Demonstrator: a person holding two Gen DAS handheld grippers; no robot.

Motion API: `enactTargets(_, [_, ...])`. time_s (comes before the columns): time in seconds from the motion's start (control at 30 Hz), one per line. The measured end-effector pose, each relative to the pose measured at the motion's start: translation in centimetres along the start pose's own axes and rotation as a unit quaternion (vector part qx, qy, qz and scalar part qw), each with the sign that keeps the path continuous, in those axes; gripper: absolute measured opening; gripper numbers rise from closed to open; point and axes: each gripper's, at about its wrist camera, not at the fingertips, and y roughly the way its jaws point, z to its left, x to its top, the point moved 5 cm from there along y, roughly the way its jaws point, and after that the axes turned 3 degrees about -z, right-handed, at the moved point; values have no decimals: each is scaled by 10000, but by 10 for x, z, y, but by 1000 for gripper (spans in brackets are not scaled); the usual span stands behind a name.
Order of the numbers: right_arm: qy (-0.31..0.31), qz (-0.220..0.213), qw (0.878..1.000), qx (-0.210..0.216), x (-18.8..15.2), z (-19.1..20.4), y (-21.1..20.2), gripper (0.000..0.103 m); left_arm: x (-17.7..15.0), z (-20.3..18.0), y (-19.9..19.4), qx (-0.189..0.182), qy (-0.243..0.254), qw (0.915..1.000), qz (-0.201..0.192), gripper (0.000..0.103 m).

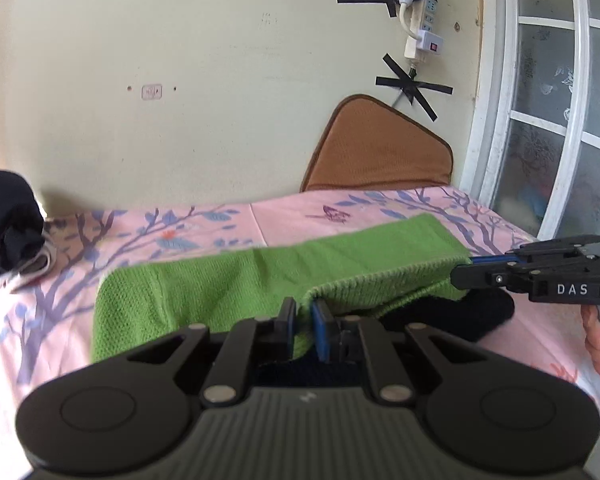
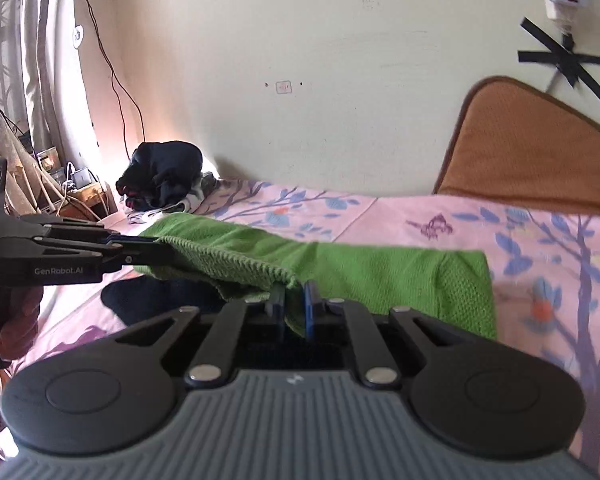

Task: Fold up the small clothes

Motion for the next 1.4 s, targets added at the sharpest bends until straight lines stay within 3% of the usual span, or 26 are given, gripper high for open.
enactTargets(0.17, [384,6,9990,-236,-44,12,-2,12,-41,10,8,-53,-289,9984,483,12])
enactTargets(0.3, [350,405,9980,-323,-61,15,15,16,-52,15,9,-100,-288,9967,750,20])
enactTargets(0.4, [205,223,9995,-123,-48,20,-3,18,-33,28,-13,-304,-489,9976,387,32])
enactTargets(0.53, [358,-451,9976,-372,-4,6,-10,21,10,60,-7,-76,-975,9952,-46,31])
enactTargets(0.63, [537,-581,9947,-658,21,-4,24,29,31,78,32,183,-1123,9934,-115,30])
enactTargets(0.73, [846,-266,9952,-402,27,-13,79,32,29,95,81,610,-1188,9907,244,26])
enactTargets(0.77, [774,-125,9956,-514,25,-16,94,31,23,102,96,797,-1200,9886,447,22])
enactTargets(0.8, [629,-12,9949,-790,20,-23,105,29,17,109,108,955,-1175,9868,572,9])
enactTargets(0.87, [537,194,9886,-1396,3,-47,110,11,13,115,111,985,-1048,9889,374,6])
enactTargets(0.9, [783,123,9858,-1480,-7,-68,99,4,12,116,109,982,-1082,9885,377,6])
enactTargets(0.97, [1589,-124,9793,-1250,-19,-98,71,0,11,111,106,1066,-873,9898,355,6])
enactTargets(1.0, [1838,-155,9730,-1387,-24,-107,58,0,9,108,105,1126,-691,9908,304,6])
enactTargets(1.1, [1925,-175,9723,-1312,-34,-109,36,0,11,100,104,1301,-457,9900,293,6])
enactTargets(1.17, [1911,-135,9722,-1344,-34,-103,22,3,15,101,95,1226,-721,9892,358,7])
enactTargets(1.2, [1935,-225,9708,-1398,-30,-102,12,8,16,101,87,1139,-942,9885,330,9])
enactTargets(1.27, [2104,-538,9652,-1455,-25,-107,-7,36,19,100,69,831,-1380,9869,121,10])
enactTargets(1.3, [2313,-666,9596,-1454,-26,-111,-18,42,21,98,63,629,-1554,9858,38,10])
enactTargets(1.4, [3043,-591,9435,-1170,-38,-128,-25,46,24,80,63,-185,-1954,9805,93,10])
